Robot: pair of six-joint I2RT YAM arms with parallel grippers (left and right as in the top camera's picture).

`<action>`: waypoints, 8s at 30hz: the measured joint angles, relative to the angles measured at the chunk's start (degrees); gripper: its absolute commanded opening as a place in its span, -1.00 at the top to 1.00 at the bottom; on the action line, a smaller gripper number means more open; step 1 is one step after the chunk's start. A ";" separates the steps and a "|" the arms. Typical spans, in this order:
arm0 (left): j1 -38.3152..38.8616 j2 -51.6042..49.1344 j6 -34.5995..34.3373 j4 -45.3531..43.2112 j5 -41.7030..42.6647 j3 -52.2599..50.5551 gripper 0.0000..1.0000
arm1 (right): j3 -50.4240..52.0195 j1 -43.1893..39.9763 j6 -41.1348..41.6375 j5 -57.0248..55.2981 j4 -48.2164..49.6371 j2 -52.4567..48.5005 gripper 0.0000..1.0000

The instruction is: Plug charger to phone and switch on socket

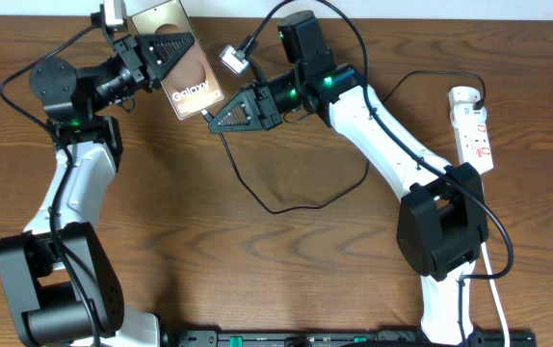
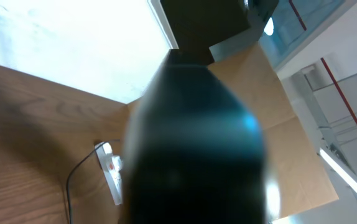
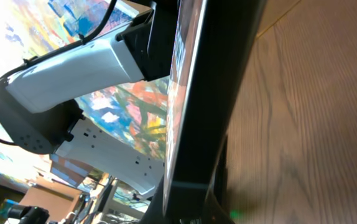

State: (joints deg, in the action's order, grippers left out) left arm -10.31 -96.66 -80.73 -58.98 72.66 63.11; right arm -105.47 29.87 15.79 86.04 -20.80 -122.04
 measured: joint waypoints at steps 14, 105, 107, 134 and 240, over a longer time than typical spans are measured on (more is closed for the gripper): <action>-0.42 0.00 -0.02 -0.02 -3.56 0.00 0.85 | 0.00 -0.02 7.91 -2.25 6.78 0.00 0.98; -1.27 0.00 3.50 2.84 -4.76 0.33 0.85 | 0.59 -0.37 24.46 -12.07 22.32 -0.04 0.26; -0.28 -0.02 3.69 3.28 -2.27 0.33 0.86 | 0.39 -0.44 24.48 -13.75 22.67 0.04 -0.24; -9.20 0.00 55.47 82.55 -19.32 -0.04 0.86 | -0.24 -2.71 9.88 -33.70 -11.98 0.04 -0.98; 2.97 53.96 62.55 97.22 -45.51 -13.88 -0.77 | -5.25 -54.16 -29.57 -57.92 -42.01 -9.22 -0.99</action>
State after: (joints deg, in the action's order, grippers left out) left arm -7.33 -42.70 -18.17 38.24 27.16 49.23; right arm -110.72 -24.29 -13.78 28.12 -62.81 -131.26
